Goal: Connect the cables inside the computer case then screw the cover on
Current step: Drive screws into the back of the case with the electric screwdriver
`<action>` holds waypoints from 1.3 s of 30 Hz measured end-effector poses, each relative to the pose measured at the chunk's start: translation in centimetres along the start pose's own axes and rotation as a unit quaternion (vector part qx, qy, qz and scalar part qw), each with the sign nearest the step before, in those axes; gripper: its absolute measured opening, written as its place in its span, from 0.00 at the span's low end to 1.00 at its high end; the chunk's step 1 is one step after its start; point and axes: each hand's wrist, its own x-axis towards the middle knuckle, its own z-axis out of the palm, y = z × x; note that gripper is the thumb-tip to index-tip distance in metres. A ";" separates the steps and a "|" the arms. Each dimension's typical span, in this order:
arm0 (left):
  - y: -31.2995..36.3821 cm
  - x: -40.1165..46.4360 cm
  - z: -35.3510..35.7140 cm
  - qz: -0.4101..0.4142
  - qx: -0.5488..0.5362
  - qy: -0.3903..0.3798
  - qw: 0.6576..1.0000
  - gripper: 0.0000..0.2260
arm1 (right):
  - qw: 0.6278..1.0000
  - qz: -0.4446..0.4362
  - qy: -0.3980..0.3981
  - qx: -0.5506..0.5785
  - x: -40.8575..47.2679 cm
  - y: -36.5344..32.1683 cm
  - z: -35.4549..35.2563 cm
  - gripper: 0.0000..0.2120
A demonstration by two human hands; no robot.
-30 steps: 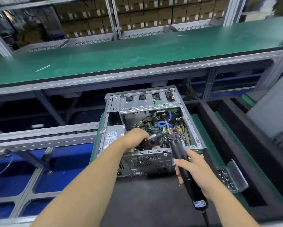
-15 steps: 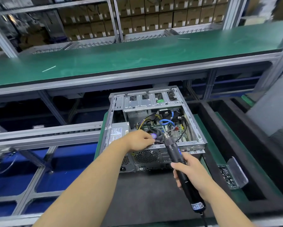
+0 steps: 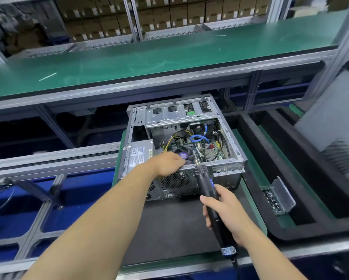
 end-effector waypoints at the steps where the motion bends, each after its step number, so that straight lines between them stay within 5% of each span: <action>1: -0.1 -0.1 0.1 0.007 0.020 0.012 1.000 0.19 | 1.000 -0.001 0.001 0.009 -0.4 0.4 0.4 0.12; 5: -0.7 -0.9 0.7 0.026 0.068 0.008 0.997 0.11 | 0.999 0.013 -0.008 0.034 -2.2 1.9 1.2 0.10; 9: -0.8 -1.2 1.0 0.055 0.122 0.018 0.991 0.23 | 1.000 0.024 -0.006 0.017 -3.4 2.6 0.9 0.10; 33: -1.6 -0.3 1.6 0.061 0.109 0.066 0.990 0.17 | 0.998 0.049 0.009 -0.036 -3.2 3.8 1.6 0.04; 39: -1.5 -0.3 1.7 0.071 0.105 0.071 0.989 0.17 | 0.997 0.073 -0.007 0.024 -3.7 3.2 2.1 0.05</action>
